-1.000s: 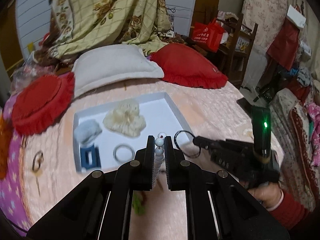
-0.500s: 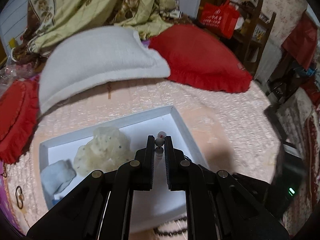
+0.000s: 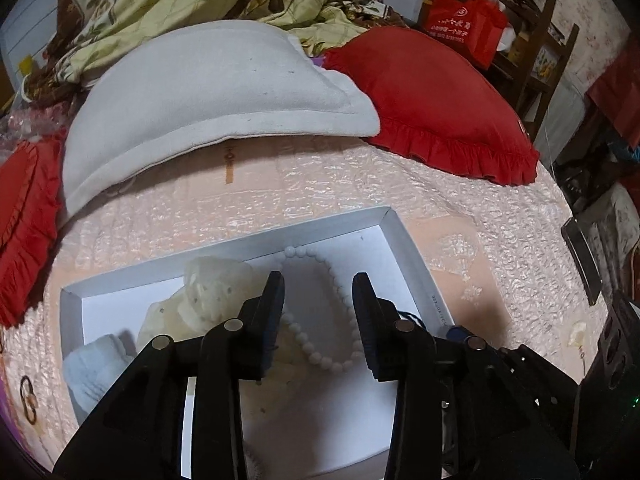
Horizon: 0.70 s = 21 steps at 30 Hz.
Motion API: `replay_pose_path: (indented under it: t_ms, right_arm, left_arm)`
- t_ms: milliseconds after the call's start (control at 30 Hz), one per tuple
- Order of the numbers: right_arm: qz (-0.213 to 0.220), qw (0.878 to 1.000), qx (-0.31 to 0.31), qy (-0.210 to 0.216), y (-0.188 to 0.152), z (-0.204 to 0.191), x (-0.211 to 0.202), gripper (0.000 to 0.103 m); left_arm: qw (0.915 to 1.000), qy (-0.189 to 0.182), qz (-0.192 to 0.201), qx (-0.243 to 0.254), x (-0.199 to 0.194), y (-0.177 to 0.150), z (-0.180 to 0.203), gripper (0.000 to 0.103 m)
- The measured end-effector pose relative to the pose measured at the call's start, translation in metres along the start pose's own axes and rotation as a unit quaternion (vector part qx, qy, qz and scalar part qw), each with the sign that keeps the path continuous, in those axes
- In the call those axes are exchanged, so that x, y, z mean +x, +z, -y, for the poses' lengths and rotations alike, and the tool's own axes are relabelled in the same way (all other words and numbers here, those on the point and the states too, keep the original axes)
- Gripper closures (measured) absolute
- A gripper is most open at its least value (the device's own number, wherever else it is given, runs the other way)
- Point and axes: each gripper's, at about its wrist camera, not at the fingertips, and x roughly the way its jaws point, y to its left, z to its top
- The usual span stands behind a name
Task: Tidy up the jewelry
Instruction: 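Carry the pearl and black cord bracelets into the white box and release, then withdraw both tools from the box toward the bead bracelets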
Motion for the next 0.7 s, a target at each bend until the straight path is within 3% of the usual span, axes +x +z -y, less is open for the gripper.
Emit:
replay_pose_path:
  t_ms: [233,500,700]
  right_arm:
    - [0.027,1.000,-0.003,0.015,-0.017,-0.007,-0.042,0.060]
    - [0.020,1.000,-0.010,0.008,-0.049,-0.011,-0.077,0.060]
    - [0.008,1.000,-0.021,0.002,-0.079,-0.013,-0.101,0.060]
  left_arm:
    - [0.9984,0.025,0.050,0.008,-0.054,-0.032,0.001,0.069]
    - [0.9936,-0.014,0.069,-0.088,-0.116,-0.114,-0.033,0.067]
    - [0.9887,0.050,0.089,-0.110,-0.160,-0.180,-0.074,0.067]
